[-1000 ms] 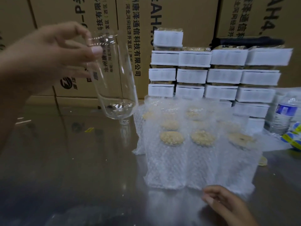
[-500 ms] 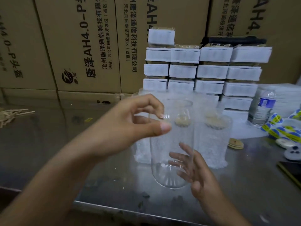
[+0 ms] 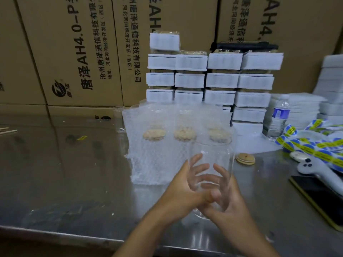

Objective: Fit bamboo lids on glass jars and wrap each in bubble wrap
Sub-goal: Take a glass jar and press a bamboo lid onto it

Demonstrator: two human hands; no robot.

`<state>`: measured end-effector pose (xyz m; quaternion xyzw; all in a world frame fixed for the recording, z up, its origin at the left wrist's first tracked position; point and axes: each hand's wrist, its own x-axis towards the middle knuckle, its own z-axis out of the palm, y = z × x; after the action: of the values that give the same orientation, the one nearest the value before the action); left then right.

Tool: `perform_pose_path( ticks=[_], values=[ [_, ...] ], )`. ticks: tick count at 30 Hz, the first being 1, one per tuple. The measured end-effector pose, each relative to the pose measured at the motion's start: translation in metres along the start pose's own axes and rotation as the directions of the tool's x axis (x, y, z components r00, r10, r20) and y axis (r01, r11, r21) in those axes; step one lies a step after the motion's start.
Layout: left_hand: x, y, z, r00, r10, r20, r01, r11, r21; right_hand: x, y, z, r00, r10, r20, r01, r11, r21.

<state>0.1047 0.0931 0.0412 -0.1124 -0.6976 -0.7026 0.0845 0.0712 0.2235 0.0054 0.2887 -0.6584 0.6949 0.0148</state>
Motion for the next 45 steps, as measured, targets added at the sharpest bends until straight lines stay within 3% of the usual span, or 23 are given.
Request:
perform_pose_path(
  ticks=[5, 8, 11, 15, 23, 26, 28, 36, 40, 45],
  values=[
    [0.009, -0.033, 0.013, 0.996, 0.023, -0.083, -0.026, 0.999, -0.027, -0.001, 0.011, -0.024, 0.993, 0.045, 0.108, -0.040, 0.998, -0.053],
    [0.008, -0.046, 0.008, 0.990, 0.037, -0.135, -0.031, 0.999, 0.045, 0.001, 0.005, -0.053, 0.970, 0.082, 0.228, -0.016, 0.960, -0.279],
    [0.008, -0.056, 0.003, 0.973, 0.051, -0.224, -0.032, 0.996, 0.088, 0.013, 0.004, -0.083, 0.997, 0.018, 0.071, 0.008, 0.936, -0.351],
    [0.010, -0.065, 0.003, 0.939, 0.052, -0.339, -0.027, 0.997, 0.077, 0.049, 0.020, -0.116, 0.990, 0.015, -0.137, -0.068, 0.918, -0.390],
    [0.011, -0.073, 0.008, 0.932, 0.034, -0.360, -0.024, 0.999, 0.030, 0.129, 0.066, -0.156, 0.924, 0.077, -0.374, -0.296, 0.764, -0.574],
    [0.012, -0.075, 0.008, 0.928, 0.019, -0.373, -0.019, 1.000, 0.002, 0.151, 0.091, -0.164, 0.918, 0.108, -0.381, -0.368, 0.588, -0.720],
    [0.013, -0.075, 0.007, 0.920, 0.014, -0.392, -0.023, 1.000, -0.016, 0.161, 0.102, -0.163, 0.909, 0.153, -0.387, -0.406, 0.530, -0.745],
    [0.017, -0.077, 0.006, 0.908, 0.023, -0.418, -0.031, 0.999, -0.013, 0.179, 0.120, -0.147, 0.843, 0.222, -0.489, -0.535, 0.433, -0.725],
    [0.018, -0.077, 0.008, 0.912, 0.032, -0.409, -0.037, 0.999, -0.003, 0.176, 0.112, -0.143, 0.838, 0.167, -0.520, -0.531, 0.472, -0.704],
    [0.015, -0.078, 0.010, 0.909, 0.022, -0.415, -0.031, 0.999, -0.014, 0.165, 0.102, -0.136, 0.710, 0.157, -0.686, -0.702, 0.228, -0.675]
  ],
)
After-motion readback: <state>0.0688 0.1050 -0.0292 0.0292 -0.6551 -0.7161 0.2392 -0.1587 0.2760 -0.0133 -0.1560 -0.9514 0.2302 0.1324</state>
